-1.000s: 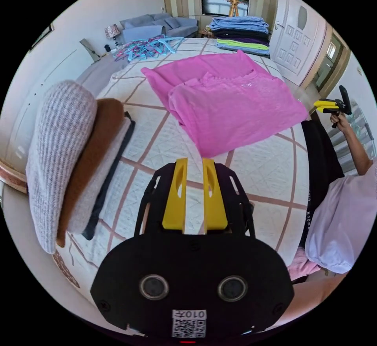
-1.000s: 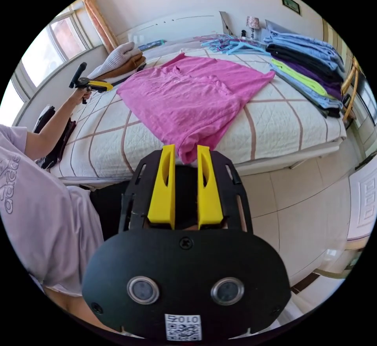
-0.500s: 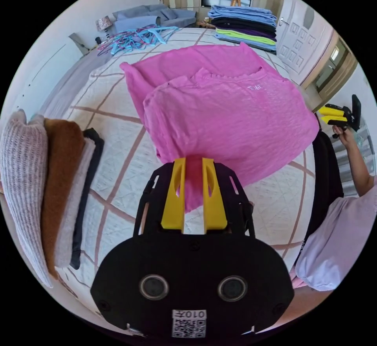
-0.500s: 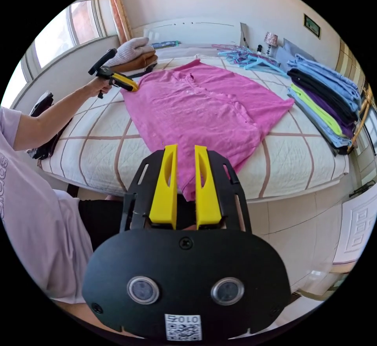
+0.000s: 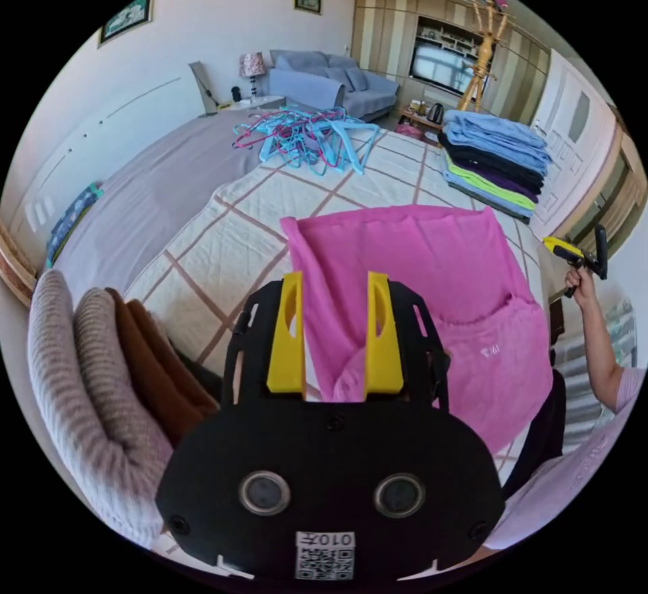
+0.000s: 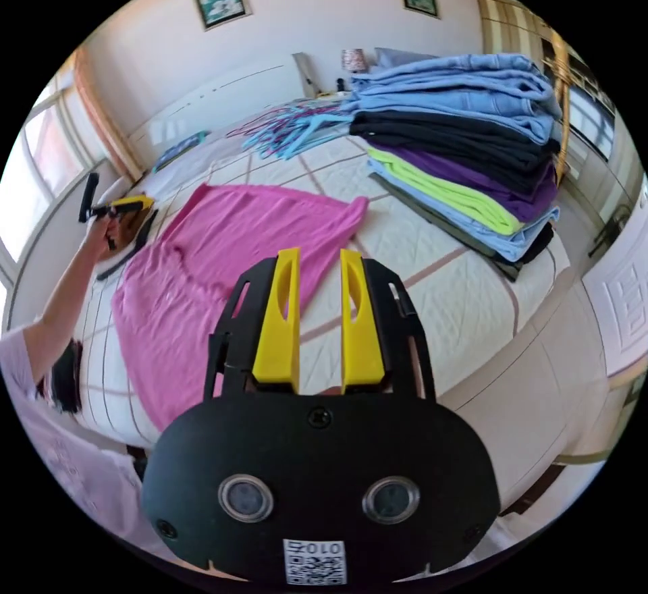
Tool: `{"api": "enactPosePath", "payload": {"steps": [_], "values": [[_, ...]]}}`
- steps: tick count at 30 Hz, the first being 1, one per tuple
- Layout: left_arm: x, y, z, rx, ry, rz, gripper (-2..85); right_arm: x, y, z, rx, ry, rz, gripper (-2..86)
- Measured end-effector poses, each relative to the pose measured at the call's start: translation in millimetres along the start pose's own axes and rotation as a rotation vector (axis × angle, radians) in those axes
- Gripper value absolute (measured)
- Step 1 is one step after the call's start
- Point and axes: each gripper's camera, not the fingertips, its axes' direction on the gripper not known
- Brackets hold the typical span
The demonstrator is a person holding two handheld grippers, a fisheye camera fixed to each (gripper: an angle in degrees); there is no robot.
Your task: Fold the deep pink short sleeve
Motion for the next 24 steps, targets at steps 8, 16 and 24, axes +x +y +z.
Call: {"api": "enactPosePath", "payload": {"steps": [8, 16, 24], "values": [[-68.0, -58.8, 83.2, -0.067, 0.027, -0.160, 12.3, 28.1, -92.0, 80.0, -0.128, -0.048, 0.059, 13.2], [-80.5, -64.5, 94.7, -0.035, 0.178, -0.146, 3.0, 39.3, -94.2, 111.7, -0.213, -0.001, 0.074, 9.4], [-70.8, -7.0, -35.6, 0.295, 0.394, 0.073, 0.1, 35.8, -57.9, 16.0, 0.043, -0.249, -0.075, 3.9]]}}
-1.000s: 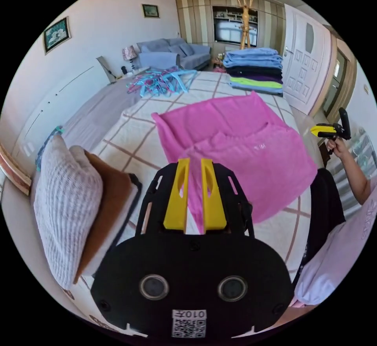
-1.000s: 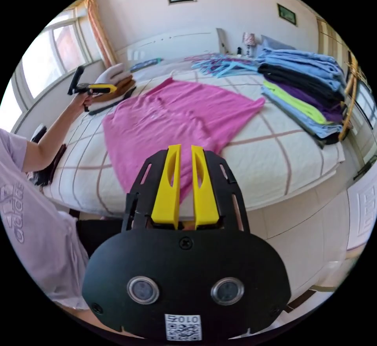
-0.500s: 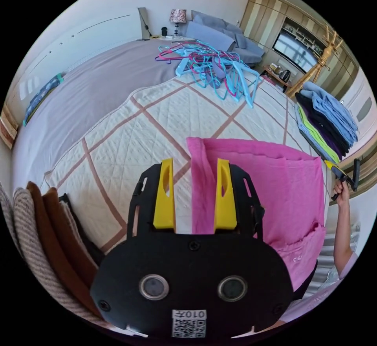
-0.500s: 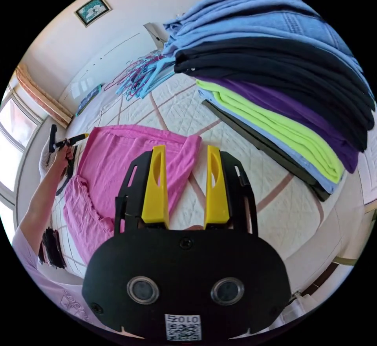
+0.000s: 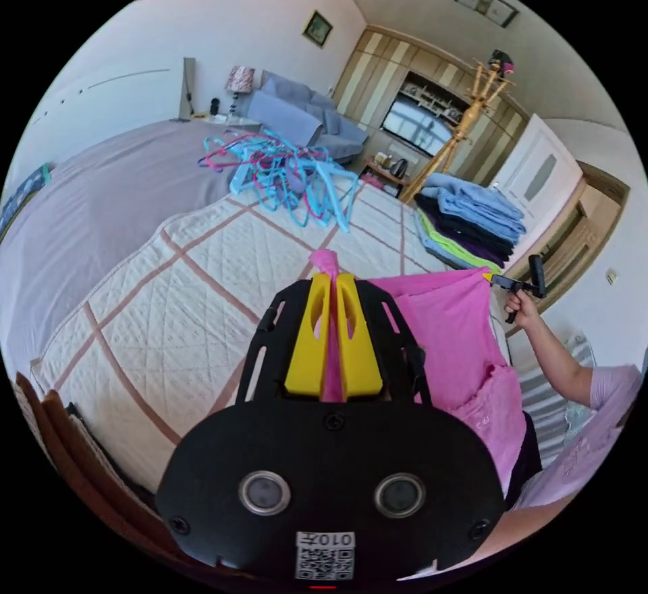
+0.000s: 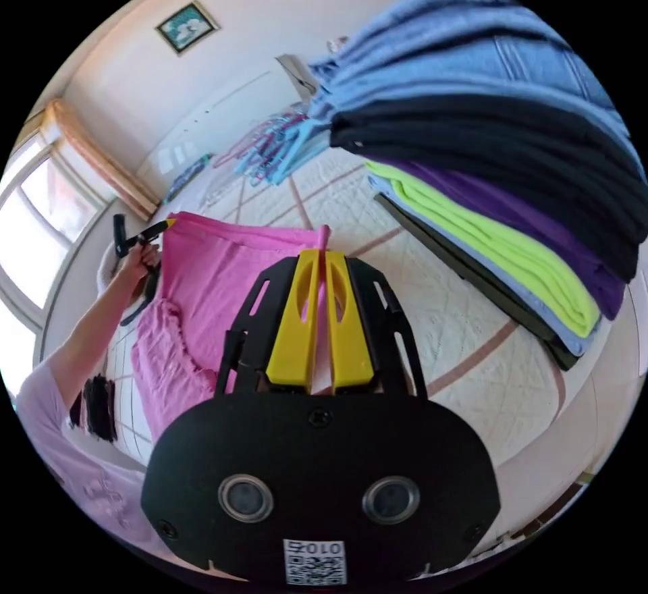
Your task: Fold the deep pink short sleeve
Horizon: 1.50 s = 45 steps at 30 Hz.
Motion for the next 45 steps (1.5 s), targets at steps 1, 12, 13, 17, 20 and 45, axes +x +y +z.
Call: {"api": "enactPosePath", "payload": {"steps": [1, 12, 13, 17, 20, 45], "values": [[21.7, 7.6, -31.8, 0.046, 0.045, 0.083, 0.0, -17.5, 14.0, -25.6, 0.047, -0.049, -0.086, 3.9], [185.2, 225.5, -159.5, -0.465, -0.029, 0.650, -0.1, -151.3, 277.7, -87.5, -0.203, -0.175, -0.660, 3.6], [179.6, 245.1, -151.3, -0.508, -0.057, 0.616, -0.1, -147.5, 294.4, -69.2, -0.249, -0.161, -0.611, 3.6], [163.1, 272.6, -155.3, -0.433, -0.062, 0.490, -0.1, -143.2, 319.6, -41.3, -0.287, -0.059, -0.516, 3.7], [154.4, 275.0, -185.4, -0.301, -0.038, 0.414, -0.1, -142.4, 316.7, -57.7, -0.235, -0.013, -0.482, 3.8], [209.5, 353.1, -251.4, -0.182, -0.249, 0.382, 6.6, -138.6, 338.0, -31.9, -0.184, 0.030, -0.407, 8.9]]}}
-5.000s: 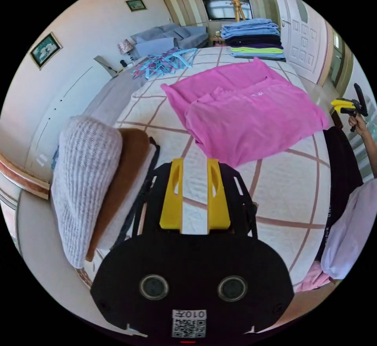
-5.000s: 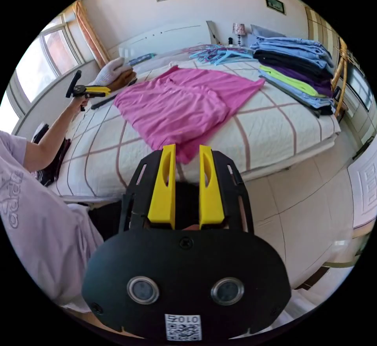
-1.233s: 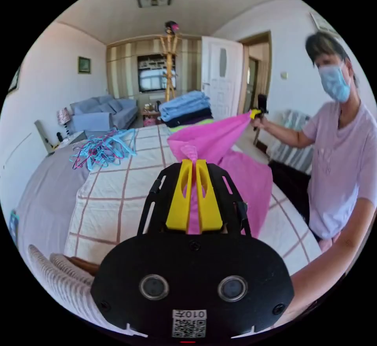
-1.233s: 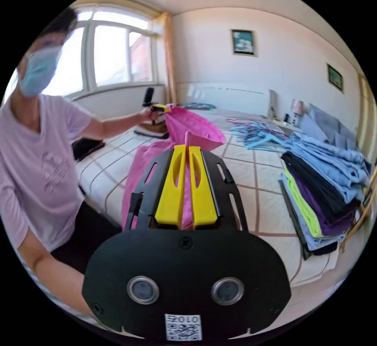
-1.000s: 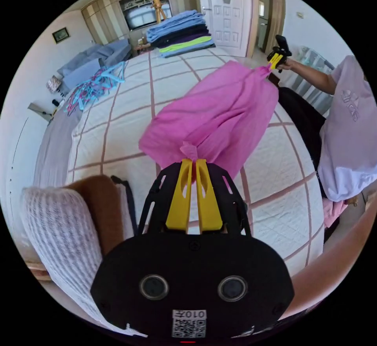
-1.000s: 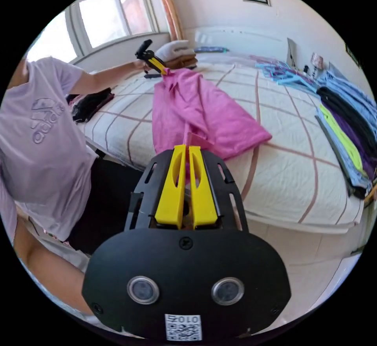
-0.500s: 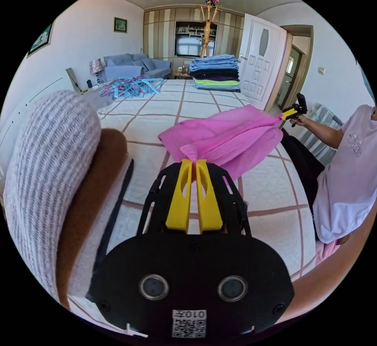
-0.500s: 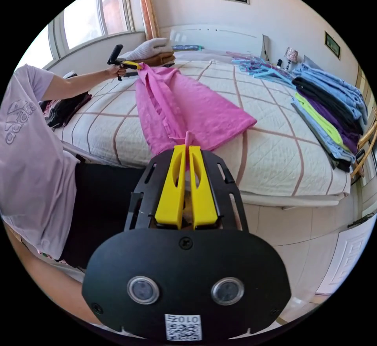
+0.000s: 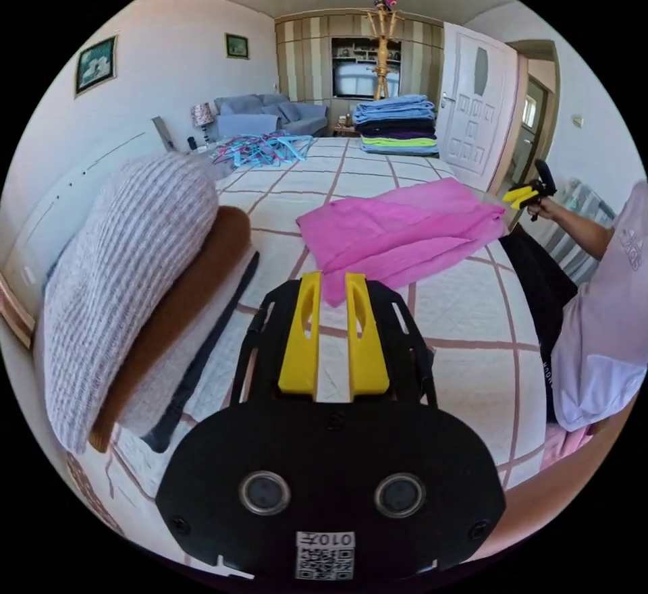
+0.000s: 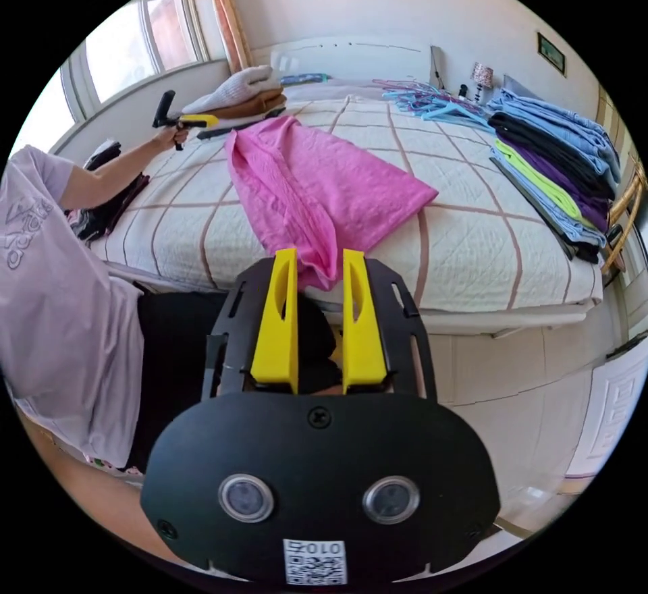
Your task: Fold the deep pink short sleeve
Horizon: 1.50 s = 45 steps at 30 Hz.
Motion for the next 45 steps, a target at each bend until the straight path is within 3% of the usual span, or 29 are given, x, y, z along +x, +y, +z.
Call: {"api": "enactPosePath", "payload": {"steps": [7, 12, 15, 17, 21, 25, 28, 37, 40, 45], "values": [[60.1, -63.6, 70.7, -0.159, 0.022, 0.204, 8.5, 35.8, -48.4, 55.4, -0.085, -0.066, 0.082, 8.9], [72.2, -66.1, 103.6, -0.216, 0.094, 0.222, 7.5, 32.8, -51.7, 65.4, -0.159, -0.086, 0.029, 4.6], [74.2, -53.0, 101.9, -0.224, 0.145, 0.230, 6.1, 11.7, -44.9, 49.0, -0.121, -0.197, -0.104, 3.2], [70.2, -43.3, 98.4, -0.242, 0.178, 0.210, 5.5, 1.9, -36.2, 50.9, -0.197, -0.202, -0.169, 3.1], [65.0, -25.0, 83.4, -0.278, 0.191, 0.172, 4.8, 10.4, -20.1, 55.5, -0.245, -0.236, -0.160, 2.4], [73.9, -21.8, 55.8, -0.144, 0.032, 0.138, 7.1, 31.5, -8.1, 44.6, -0.134, -0.178, -0.045, 2.7], [89.3, -36.2, 64.1, -0.153, -0.078, 0.174, 10.1, 42.0, -6.6, 38.6, -0.053, -0.165, 0.024, 3.3], [111.0, -76.4, 126.7, -0.205, -0.023, 0.239, 12.6, 30.8, -16.9, 34.7, -0.003, -0.168, -0.023, 4.0], [104.7, -74.6, 147.9, -0.297, -0.018, 0.207, 12.3, 31.9, -12.2, 31.3, 0.000, -0.160, -0.020, 4.0], [94.4, -55.1, 137.8, -0.262, 0.028, 0.144, 9.4, 39.5, -2.2, 31.5, -0.004, -0.161, 0.008, 4.1]]}}
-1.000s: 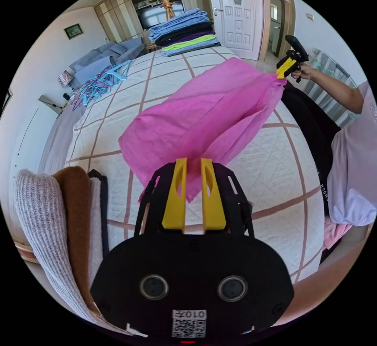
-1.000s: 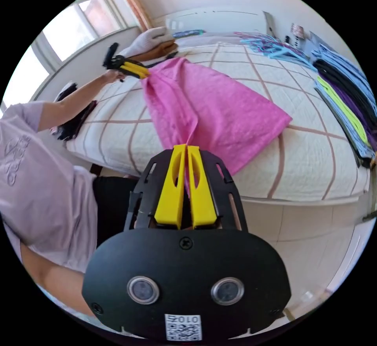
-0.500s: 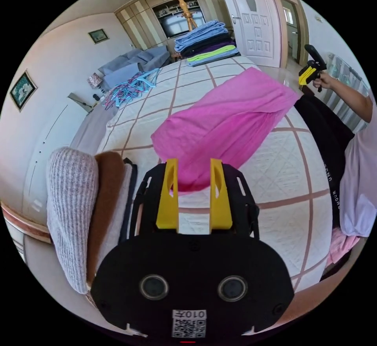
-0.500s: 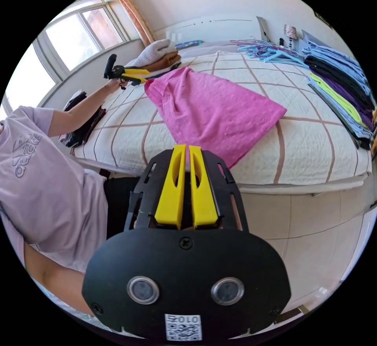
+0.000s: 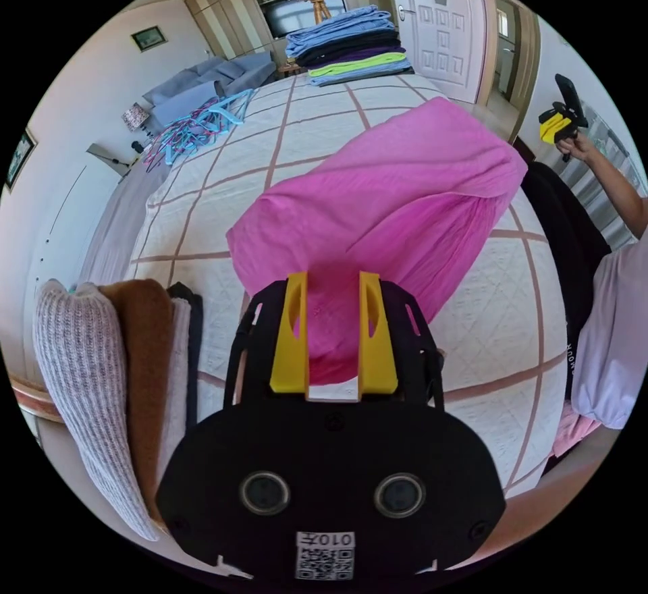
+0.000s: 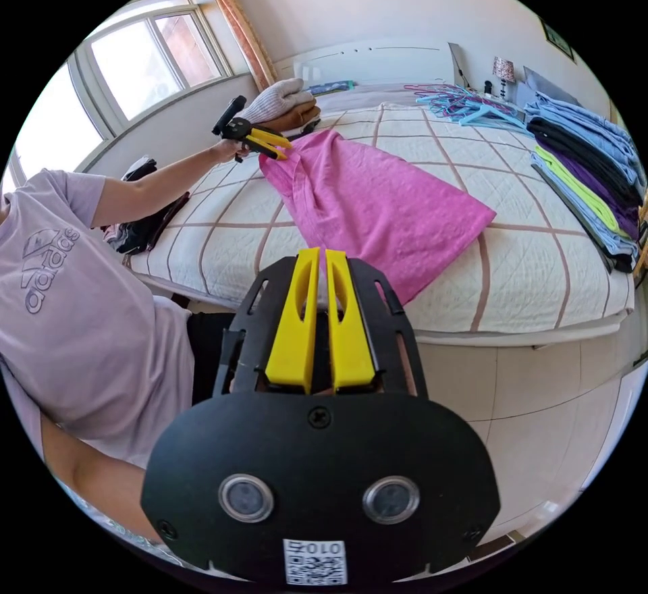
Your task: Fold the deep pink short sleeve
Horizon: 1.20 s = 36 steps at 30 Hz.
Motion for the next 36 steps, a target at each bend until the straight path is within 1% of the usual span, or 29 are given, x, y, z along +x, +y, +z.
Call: {"api": "enactPosePath", "payload": {"steps": [5, 7, 10, 13, 15, 17, 19, 21, 22, 24, 25, 30, 33, 34, 36], "values": [[5.2, 20.1, -4.8, -0.022, 0.017, 0.012, 4.0, 1.3, -3.3, 10.0, 0.001, -0.024, -0.001, 4.0], [8.3, 29.1, -15.1, 0.007, 0.025, 0.011, 1.3, -1.5, -6.8, 13.8, -0.006, -0.028, -0.011, 4.0], [21.5, 39.7, -34.8, 0.073, -0.006, 0.055, 0.2, -7.3, -8.8, 17.3, -0.011, -0.031, -0.026, 4.0], [42.7, 48.4, -49.3, 0.082, -0.022, 0.154, 0.0, -9.9, -5.2, 20.0, -0.018, -0.042, -0.018, 4.0], [55.4, 55.3, -50.7, 0.034, -0.047, 0.196, 0.1, -11.4, -2.0, 20.5, -0.020, -0.046, -0.010, 3.9], [60.9, 65.4, -45.7, -0.033, -0.063, 0.194, 0.4, -14.3, 1.7, 19.2, -0.011, -0.044, 0.001, 3.9], [56.4, 82.4, -37.0, -0.091, -0.077, 0.127, 1.0, -17.0, 1.7, 18.7, -0.005, -0.045, 0.007, 3.9], [48.3, 91.2, -40.1, -0.059, -0.066, 0.047, 1.7, -22.1, -2.6, 19.0, 0.006, -0.042, 0.003, 4.0], [46.3, 92.5, -48.5, 0.003, -0.065, 0.014, 2.4, -26.6, -8.0, 20.1, 0.017, -0.040, -0.002, 4.2], [48.9, 86.3, -60.1, 0.089, -0.100, 0.006, 3.9, -33.5, -20.1, 24.6, 0.037, -0.031, -0.001, 4.7], [52.0, 76.8, -60.8, 0.097, -0.136, 0.020, 4.9, -37.8, -30.9, 30.3, 0.044, -0.018, 0.009, 5.5], [56.6, 33.5, -31.3, 0.014, -0.106, 0.118, 7.2, -63.9, -81.5, 68.9, -0.003, 0.087, -0.007, 8.0], [53.0, 23.3, -11.4, -0.053, -0.039, 0.137, 6.1, -80.4, -97.8, 98.7, -0.116, 0.153, -0.048, 8.0], [52.7, 24.3, -12.9, -0.045, -0.043, 0.143, 5.1, -84.6, -98.8, 106.6, -0.152, 0.169, -0.053, 7.9], [55.5, 30.0, -25.0, -0.005, -0.059, 0.178, 3.3, -91.7, -97.2, 106.8, -0.155, 0.171, -0.062, 7.7]]}}
